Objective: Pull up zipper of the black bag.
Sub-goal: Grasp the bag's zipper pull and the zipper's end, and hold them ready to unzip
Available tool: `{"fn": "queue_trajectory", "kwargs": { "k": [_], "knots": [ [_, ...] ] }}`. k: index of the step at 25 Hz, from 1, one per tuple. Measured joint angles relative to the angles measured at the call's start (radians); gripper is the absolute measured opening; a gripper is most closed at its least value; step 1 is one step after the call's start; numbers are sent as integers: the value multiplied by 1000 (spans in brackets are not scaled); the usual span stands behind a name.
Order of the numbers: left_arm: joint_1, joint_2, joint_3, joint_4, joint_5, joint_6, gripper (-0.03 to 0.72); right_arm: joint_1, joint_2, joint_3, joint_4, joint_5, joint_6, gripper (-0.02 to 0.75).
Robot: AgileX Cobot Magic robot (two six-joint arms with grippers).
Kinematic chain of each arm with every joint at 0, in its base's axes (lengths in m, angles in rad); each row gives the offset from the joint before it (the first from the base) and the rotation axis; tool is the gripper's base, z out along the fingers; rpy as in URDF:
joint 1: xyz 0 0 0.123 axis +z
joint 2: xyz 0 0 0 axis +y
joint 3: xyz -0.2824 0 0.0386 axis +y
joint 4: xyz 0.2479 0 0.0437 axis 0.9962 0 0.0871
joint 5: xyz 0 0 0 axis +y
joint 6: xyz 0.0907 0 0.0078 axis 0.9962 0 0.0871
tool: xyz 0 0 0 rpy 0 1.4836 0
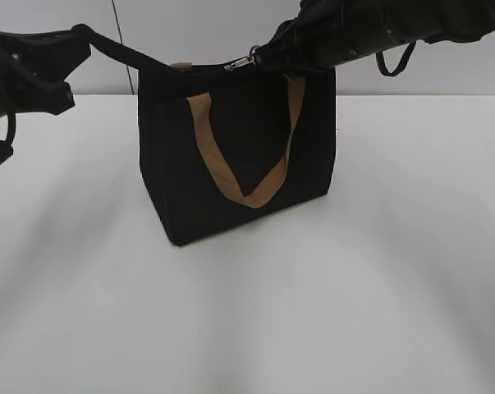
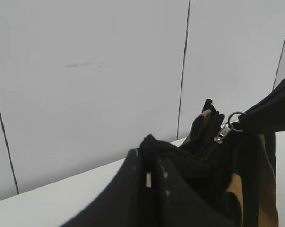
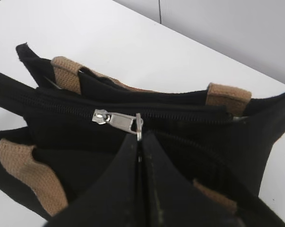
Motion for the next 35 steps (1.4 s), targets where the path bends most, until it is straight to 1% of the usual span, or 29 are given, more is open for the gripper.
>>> {"fn": "queue_trajectory", "kwargs": {
  "k": [5,21,35],
  "knots": [
    [0,0,0,-6,38,0,20,-8,0,0,-6,-17,10,-15],
    [0,0,0,-4,49,0,20,-147,-40,1,-15,-2,71,-15],
    [0,0,0,0,45,0,20,-151,-39,1,-15,6,77,-15]
  ]
}}
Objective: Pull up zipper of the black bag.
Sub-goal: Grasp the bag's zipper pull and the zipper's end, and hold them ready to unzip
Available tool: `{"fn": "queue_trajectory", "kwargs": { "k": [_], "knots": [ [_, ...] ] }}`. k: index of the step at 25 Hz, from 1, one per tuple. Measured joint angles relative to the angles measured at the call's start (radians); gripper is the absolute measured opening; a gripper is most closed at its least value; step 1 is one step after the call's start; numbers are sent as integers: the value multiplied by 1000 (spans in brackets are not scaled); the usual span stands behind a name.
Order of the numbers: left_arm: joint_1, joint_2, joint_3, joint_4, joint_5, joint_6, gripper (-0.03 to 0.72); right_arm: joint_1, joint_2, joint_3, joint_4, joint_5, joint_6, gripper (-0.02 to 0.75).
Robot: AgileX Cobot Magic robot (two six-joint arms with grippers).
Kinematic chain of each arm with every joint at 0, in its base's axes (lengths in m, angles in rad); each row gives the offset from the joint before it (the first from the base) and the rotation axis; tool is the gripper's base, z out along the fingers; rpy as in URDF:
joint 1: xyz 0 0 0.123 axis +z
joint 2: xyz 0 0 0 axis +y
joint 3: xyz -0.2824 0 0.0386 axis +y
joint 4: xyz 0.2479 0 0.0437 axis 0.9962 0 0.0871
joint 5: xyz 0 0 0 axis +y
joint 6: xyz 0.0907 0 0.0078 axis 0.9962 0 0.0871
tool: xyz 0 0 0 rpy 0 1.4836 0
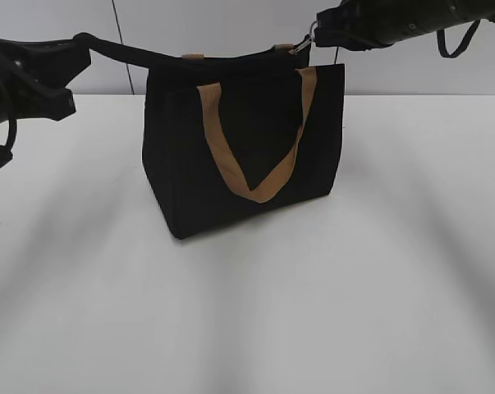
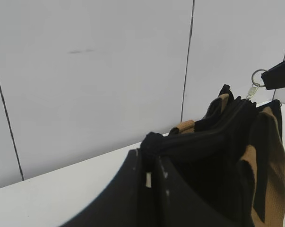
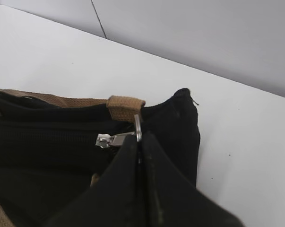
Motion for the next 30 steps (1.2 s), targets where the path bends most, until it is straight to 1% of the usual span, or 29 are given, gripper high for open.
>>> {"fn": "queue_trajectory", "kwargs": {
  "k": [14,18,22,30],
  "knots": [
    [0,0,0,0,-4,0,20,0,21,0,2,6,21,-15],
    [0,0,0,2,-4,0,20,0,22,0,2,9,27,5],
    [0,0,0,14,-4,0,20,-2,22,0,1,26,28,67],
    [0,0,0,18,12,0,20,-5,22,0,1,67,29,292]
  ]
}}
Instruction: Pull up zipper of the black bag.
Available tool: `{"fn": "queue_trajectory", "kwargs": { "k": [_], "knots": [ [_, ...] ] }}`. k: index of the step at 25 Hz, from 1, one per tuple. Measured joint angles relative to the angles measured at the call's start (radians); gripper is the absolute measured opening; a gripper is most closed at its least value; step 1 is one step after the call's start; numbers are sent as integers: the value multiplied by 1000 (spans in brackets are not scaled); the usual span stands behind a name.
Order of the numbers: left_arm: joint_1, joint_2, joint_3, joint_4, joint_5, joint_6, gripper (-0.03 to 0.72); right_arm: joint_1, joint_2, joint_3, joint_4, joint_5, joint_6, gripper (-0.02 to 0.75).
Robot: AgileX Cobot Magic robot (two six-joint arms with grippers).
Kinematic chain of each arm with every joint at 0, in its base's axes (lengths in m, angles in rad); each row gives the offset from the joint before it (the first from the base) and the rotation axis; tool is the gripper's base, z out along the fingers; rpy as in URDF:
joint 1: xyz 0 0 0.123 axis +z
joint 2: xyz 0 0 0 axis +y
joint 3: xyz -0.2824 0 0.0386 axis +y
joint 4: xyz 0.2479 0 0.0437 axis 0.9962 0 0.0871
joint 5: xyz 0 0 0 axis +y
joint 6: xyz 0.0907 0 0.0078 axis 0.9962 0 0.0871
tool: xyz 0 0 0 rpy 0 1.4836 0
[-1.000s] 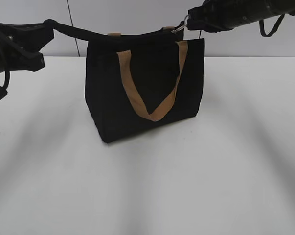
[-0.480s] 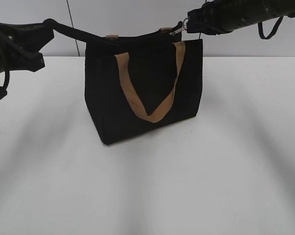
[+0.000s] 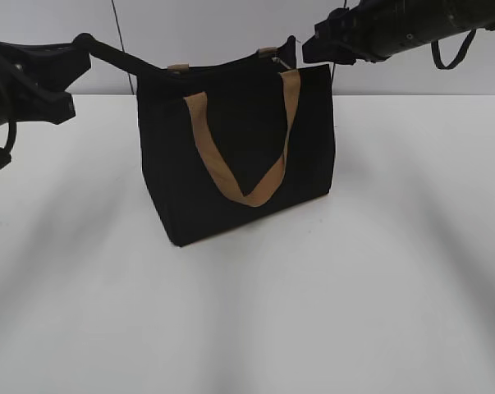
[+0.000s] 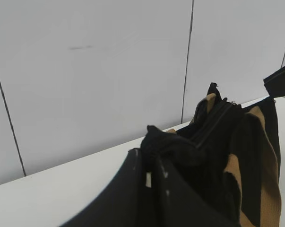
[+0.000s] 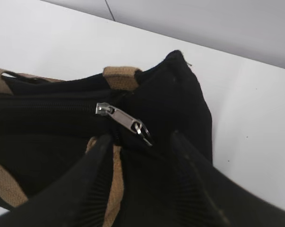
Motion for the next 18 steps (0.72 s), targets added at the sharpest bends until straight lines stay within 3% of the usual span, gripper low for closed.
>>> {"fn": "queue_trajectory", "kwargs": {
  "k": [4,7,10,12,18],
  "knots": [
    [0,0,0,0,25,-39,69,0,0,0,-21,40,0,352],
    [0,0,0,-5,32,-88,225,-1,-12,0,-76,55,0,363],
    [0,0,0,-22,60,-132,432,-2,-47,0,-144,71,9,366],
    [0,0,0,-26,102,-162,502,-3,-74,-1,-201,94,35,367],
    [0,-27,0,110,257,-363,543,-4,-114,-1,-438,206,215,367]
  ]
}}
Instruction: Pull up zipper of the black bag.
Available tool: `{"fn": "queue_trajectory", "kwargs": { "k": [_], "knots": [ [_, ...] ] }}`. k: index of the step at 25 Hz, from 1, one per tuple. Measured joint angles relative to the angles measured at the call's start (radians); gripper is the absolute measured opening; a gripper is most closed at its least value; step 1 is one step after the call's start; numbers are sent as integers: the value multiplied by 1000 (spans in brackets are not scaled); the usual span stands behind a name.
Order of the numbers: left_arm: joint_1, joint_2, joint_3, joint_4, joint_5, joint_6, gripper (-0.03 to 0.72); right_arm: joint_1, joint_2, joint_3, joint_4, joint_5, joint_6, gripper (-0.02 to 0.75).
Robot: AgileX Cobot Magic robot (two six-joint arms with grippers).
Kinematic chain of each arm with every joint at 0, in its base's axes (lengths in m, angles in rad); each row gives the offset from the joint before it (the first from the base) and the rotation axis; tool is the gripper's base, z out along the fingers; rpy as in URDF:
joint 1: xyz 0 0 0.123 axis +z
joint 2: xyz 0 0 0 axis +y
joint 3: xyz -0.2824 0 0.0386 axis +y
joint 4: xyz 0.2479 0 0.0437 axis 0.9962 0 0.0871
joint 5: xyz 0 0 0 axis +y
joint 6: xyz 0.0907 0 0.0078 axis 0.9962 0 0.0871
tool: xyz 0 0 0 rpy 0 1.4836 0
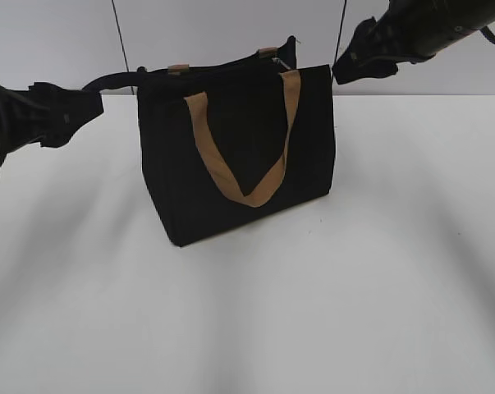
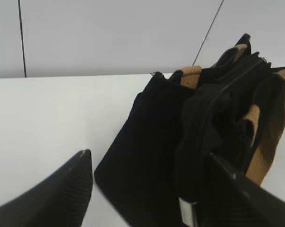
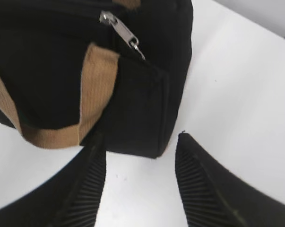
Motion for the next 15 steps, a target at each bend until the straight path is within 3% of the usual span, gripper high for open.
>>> {"fn": "queue_trajectory", "kwargs": {
  "k": [4,8,15],
  "knots": [
    [0,-40,0,100,108,-152,544,0,-28,0,-189,105,172,367],
    [0,-78,0,114,292,-203,544,0,-64,0,-334,231,355,367],
    [0,-92,-2,47,597,-210,515,-2,-148,0,-414,374,457,367]
  ]
}}
